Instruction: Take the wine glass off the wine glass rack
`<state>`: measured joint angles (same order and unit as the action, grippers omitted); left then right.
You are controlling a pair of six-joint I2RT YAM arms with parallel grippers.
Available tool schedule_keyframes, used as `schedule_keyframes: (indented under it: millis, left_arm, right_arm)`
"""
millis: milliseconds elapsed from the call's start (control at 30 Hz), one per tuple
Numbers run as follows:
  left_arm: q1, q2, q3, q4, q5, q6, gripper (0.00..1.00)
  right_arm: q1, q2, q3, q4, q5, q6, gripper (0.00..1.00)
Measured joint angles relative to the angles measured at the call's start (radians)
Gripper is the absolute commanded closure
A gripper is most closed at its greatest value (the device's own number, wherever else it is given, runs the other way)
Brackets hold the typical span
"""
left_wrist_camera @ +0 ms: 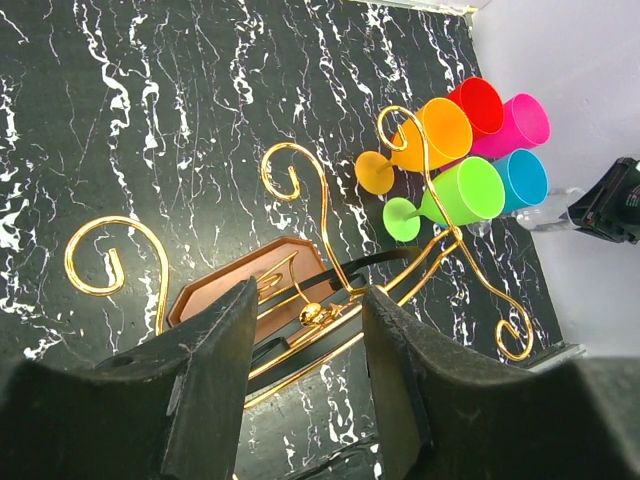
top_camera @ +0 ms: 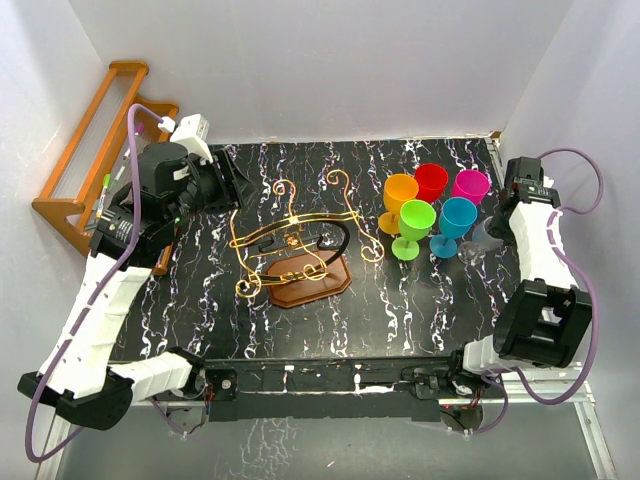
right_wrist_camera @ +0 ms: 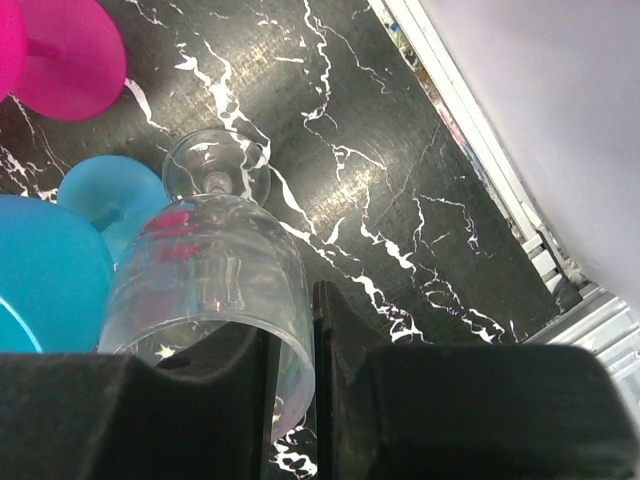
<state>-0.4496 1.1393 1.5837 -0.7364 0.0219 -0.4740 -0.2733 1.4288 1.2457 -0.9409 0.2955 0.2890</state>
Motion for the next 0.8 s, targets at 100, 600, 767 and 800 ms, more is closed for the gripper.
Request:
schedule_keyframes:
  millis: [100, 600, 767, 800]
  left_arm:
    - [0.000, 0.000, 0.000, -0.002, -0.008, 0.000, 0.55]
    - [0.000, -0.031, 0.025, -0.039, -0.070, -0.006, 0.54]
    - [0.000, -0.118, -0.005, -0.030, -0.094, -0.018, 0.54]
    - [0.000, -0.145, -0.020, -0.027, -0.097, -0.022, 0.54]
  right_arm:
    - [-0.002, 0.008, 0.000, 0.015, -0.008, -0.002, 0.67]
    - [-0.003, -0.127, 0.206, -0.044, -0.071, -0.014, 0.02]
    - [-0.003, -0.285, 0.297, -0.063, -0.159, -0.012, 0.01]
    - [-0.003, -0.318, 0.297, -0.062, -0.197, -0.008, 0.01]
